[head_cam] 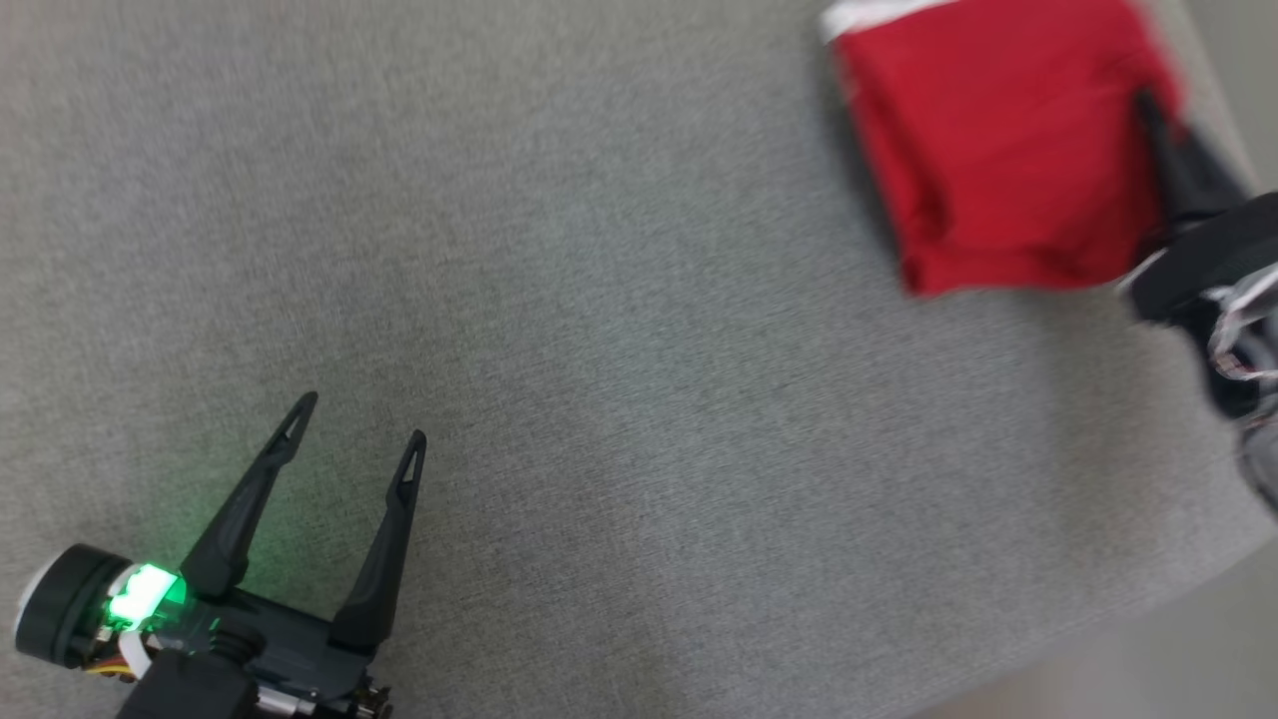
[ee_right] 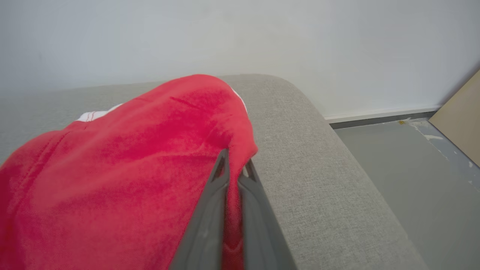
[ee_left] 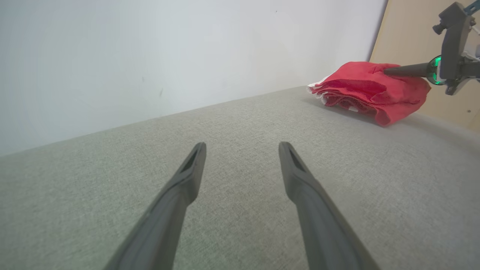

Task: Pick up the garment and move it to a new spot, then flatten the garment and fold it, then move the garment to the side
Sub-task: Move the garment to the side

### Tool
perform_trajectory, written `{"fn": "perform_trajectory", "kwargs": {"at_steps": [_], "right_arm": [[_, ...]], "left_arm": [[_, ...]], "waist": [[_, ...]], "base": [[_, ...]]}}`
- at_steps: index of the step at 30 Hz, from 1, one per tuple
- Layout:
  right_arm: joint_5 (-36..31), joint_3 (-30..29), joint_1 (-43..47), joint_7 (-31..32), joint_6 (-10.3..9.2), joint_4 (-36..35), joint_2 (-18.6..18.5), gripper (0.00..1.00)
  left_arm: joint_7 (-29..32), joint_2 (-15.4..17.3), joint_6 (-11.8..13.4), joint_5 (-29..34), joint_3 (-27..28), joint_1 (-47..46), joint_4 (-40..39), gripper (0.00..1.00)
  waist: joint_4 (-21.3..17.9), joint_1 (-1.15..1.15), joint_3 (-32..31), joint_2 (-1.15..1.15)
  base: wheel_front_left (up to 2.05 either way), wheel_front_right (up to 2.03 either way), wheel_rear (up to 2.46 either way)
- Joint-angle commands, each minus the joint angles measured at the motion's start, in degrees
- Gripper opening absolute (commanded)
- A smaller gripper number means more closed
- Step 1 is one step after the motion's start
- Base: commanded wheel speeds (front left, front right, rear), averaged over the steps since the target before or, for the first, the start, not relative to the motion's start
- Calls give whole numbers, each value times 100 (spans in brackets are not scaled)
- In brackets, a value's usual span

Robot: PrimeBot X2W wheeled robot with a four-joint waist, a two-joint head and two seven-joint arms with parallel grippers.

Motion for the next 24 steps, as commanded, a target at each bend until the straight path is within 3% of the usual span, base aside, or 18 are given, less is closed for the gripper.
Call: {"fn": "perform_trajectory", "kwargs": {"at_steps": [1, 11, 15, 16, 17, 18, 24], "right_arm": [[-156, -210, -87, -29, -14, 84, -87, 0], [-1364, -1383, -187, -22, -14, 423, -341, 0], [-2131, -2149, -240, -19, -14, 584, -217, 2], [-2330, -2373, -259, -19, -14, 612, -168, 24], [-2520, -2626, -268, -19, -14, 636, -107, 94], [-2964, -3115, -247, -20, -14, 633, 11, 100], [-4482, -4686, 73, -19, -14, 160, 517, 100]], "left_arm": [[-11, 43, 12, -73, 23, -71, -74, 100], [-8, 322, 13, -133, 30, -184, -134, 100], [-5, 405, 15, -148, 51, -214, -132, 100], [-4, 421, 15, -152, 38, -219, -126, 100], [-4, 426, 15, -158, 21, -231, -116, 100], [-3, 428, 15, -161, -18, -269, -93, 100], [-4, 333, 33, -188, -67, -330, -29, 100]], "waist": [[94, -1, 399, -1], [190, -1, 635, -1], [231, -1, 719, -1], [248, -1, 729, -1], [266, -1, 735, -1], [304, -1, 738, -1], [433, -1, 643, -1]], "base": [[0, 0, 0], [0, 0, 0], [0, 0, 0], [0, 0, 0], [0, 0, 0], [0, 0, 0], [0, 0, 0]]}}
